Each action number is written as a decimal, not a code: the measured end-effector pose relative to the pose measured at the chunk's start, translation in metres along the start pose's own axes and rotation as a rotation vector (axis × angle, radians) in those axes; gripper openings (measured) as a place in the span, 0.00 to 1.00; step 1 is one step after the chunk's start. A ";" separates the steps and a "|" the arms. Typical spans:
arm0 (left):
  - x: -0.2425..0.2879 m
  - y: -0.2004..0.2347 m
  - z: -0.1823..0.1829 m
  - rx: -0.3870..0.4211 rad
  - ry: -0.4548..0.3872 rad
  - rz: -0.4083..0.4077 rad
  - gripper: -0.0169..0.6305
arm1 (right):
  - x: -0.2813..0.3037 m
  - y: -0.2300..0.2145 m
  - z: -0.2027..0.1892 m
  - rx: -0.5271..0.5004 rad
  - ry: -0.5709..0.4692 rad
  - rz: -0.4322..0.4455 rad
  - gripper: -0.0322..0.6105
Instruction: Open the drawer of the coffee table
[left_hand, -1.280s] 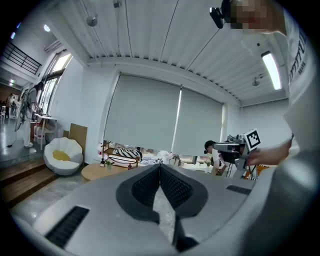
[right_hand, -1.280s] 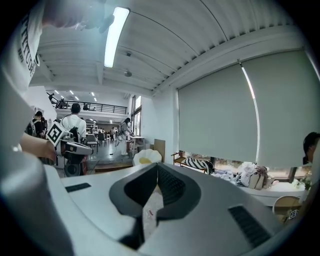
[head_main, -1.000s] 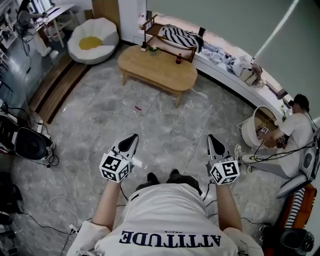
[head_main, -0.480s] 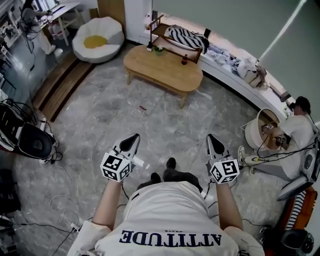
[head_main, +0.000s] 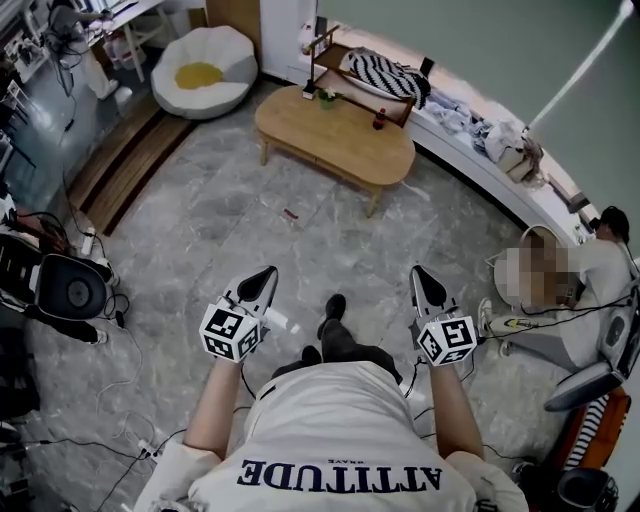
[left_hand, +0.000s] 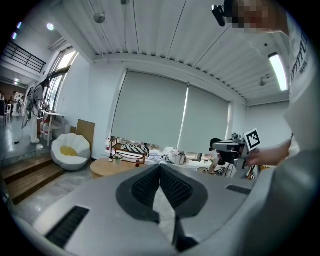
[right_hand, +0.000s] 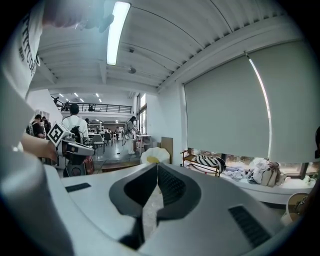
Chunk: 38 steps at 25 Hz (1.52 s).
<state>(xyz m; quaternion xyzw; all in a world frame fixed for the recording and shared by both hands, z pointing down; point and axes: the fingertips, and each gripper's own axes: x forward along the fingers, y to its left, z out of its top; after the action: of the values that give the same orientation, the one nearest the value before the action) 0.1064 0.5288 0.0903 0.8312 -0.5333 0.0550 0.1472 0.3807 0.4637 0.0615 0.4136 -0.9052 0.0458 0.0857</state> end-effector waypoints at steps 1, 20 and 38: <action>0.003 0.003 0.001 -0.003 0.001 0.004 0.06 | 0.004 -0.002 -0.001 0.003 0.001 0.002 0.08; 0.122 0.067 0.030 0.001 0.043 0.024 0.06 | 0.127 -0.082 -0.001 0.025 0.019 0.051 0.08; 0.253 0.101 0.070 -0.025 0.048 0.011 0.06 | 0.240 -0.162 0.023 -0.008 0.042 0.139 0.08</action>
<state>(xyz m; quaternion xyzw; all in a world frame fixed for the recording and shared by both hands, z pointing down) 0.1177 0.2481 0.1055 0.8249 -0.5348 0.0691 0.1699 0.3459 0.1768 0.0871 0.3485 -0.9299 0.0566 0.1028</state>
